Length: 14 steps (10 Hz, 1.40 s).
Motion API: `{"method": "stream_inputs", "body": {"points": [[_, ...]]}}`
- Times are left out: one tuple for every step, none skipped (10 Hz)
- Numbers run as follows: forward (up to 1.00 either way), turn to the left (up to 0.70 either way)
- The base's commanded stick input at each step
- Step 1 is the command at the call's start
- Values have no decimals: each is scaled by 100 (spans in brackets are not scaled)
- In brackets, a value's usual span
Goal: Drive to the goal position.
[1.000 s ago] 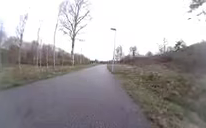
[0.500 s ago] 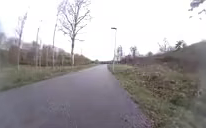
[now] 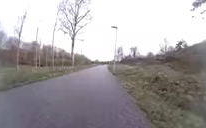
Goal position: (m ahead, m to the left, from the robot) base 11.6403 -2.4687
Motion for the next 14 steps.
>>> {"method": "stream_inputs", "body": {"points": [[70,0],[70,0],[70,0],[70,0],[70,0],[70,0],[70,0],[70,0],[70,0],[70,0],[70,0],[70,0],[70,0],[70,0]]}}
